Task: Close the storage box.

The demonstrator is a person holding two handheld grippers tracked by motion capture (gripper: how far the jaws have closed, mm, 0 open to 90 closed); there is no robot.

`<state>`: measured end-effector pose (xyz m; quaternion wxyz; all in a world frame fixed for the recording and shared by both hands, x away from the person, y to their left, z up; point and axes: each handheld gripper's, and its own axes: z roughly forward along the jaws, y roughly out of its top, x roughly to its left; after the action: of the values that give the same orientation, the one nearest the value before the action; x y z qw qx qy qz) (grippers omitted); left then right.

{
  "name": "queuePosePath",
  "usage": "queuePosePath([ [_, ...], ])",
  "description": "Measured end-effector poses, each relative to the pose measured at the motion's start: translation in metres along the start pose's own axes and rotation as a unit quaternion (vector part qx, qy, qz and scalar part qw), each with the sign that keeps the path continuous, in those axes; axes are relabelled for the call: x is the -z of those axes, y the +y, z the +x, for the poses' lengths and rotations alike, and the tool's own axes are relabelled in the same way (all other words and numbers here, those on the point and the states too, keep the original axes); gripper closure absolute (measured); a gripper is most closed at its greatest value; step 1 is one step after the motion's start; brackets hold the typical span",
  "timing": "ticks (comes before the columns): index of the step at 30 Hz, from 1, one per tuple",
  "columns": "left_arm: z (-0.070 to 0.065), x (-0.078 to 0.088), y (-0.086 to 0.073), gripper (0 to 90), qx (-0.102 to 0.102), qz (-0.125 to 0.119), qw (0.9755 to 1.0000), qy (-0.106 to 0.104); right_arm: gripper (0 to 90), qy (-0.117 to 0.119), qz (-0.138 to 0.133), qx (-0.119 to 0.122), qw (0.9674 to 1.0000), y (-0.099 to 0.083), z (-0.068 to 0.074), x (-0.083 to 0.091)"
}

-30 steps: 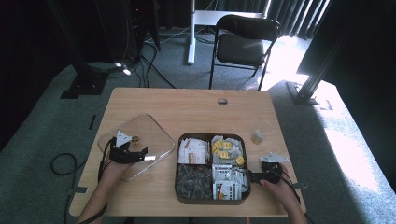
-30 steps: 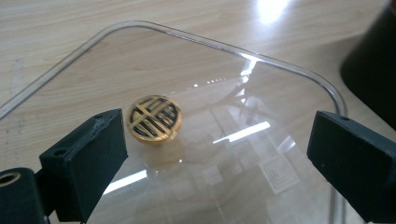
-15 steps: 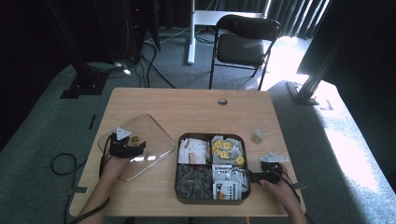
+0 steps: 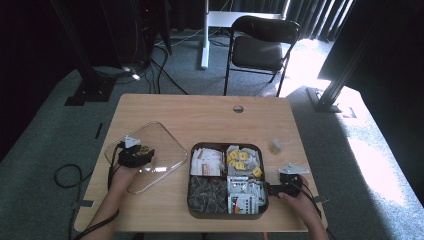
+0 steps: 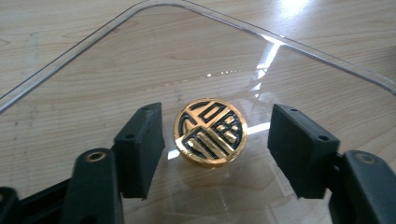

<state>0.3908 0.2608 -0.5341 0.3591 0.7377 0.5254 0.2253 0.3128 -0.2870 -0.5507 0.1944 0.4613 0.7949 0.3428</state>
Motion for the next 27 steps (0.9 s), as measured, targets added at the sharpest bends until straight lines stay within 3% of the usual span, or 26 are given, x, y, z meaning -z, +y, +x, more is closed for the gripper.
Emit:
queuePosePath([
  [9,0.0009,-0.0037,0.0013,50.2,0.006,0.01,0.9999,0.012,12.4,0.0,0.0,0.0,1.0,0.0,0.0,0.0],
  [11,0.0007,-0.0032,0.0012,57.8,0.007,0.007,0.9998,0.018,12.4,0.0,0.0,0.0,1.0,0.0,0.0,0.0],
  [21,-0.0001,0.0011,0.0024,58.8,0.003,0.018,0.9998,0.008,12.3,0.0,0.0,0.0,1.0,0.0,0.0,0.0],
  [27,-0.0037,0.0055,0.0072,58.9,0.001,0.02,0.9997,-0.011,12.4,0.0,0.0,0.0,1.0,0.0,0.0,0.0],
])
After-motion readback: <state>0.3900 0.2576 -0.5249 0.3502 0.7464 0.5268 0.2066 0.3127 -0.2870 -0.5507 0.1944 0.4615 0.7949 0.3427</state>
